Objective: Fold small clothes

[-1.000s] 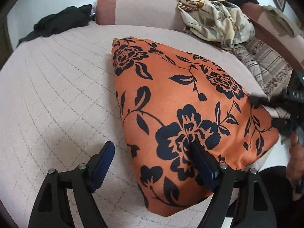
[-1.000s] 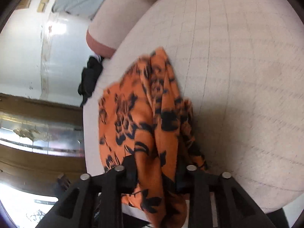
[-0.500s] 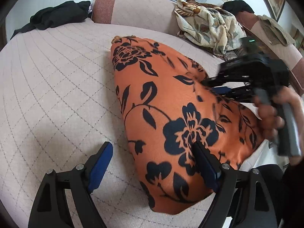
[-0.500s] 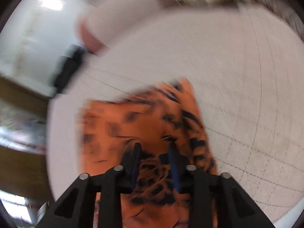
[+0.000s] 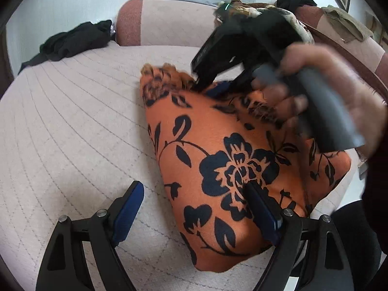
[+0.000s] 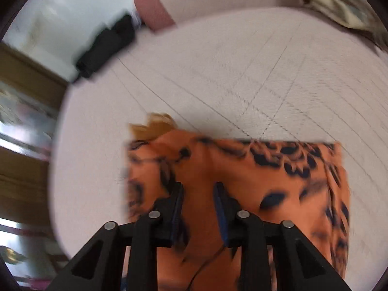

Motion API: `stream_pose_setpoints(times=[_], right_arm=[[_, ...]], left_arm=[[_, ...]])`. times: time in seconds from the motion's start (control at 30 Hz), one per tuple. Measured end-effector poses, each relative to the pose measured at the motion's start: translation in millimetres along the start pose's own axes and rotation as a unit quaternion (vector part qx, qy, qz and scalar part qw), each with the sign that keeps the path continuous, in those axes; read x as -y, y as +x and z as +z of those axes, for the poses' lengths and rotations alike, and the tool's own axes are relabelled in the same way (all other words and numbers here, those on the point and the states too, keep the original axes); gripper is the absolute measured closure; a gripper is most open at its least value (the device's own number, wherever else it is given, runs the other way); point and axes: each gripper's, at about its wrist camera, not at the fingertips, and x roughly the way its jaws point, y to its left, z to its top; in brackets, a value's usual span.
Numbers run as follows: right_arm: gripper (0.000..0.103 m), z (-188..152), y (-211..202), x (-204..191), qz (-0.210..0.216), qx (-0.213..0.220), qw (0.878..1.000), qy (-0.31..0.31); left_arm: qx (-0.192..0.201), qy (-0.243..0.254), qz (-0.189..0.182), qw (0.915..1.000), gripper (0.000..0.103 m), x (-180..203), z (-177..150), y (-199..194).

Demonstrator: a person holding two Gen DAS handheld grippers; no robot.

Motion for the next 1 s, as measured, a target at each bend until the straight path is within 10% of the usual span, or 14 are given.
stream_pose_setpoints(times=[0.27, 0.63, 1.0], right_arm=[[0.074, -8.7, -21.2, 11.9, 0.011, 0.017, 1.0, 0.006], [0.074, -133.8, -106.6, 56.3, 0.026, 0.044, 0.999, 0.007], [0.074, -169.4, -82.8, 92.5, 0.058, 0.066, 0.995, 0.04]], left_arm=[[0.005, 0.008, 0.002, 1.0, 0.016, 0.9, -2.2, -1.2], [0.021, 0.022, 0.016, 0.9994, 0.016, 5.6, -8.6, -4.2], [0.01, -0.023, 0.004, 0.9997, 0.003, -9.8, -14.7, 6.0]])
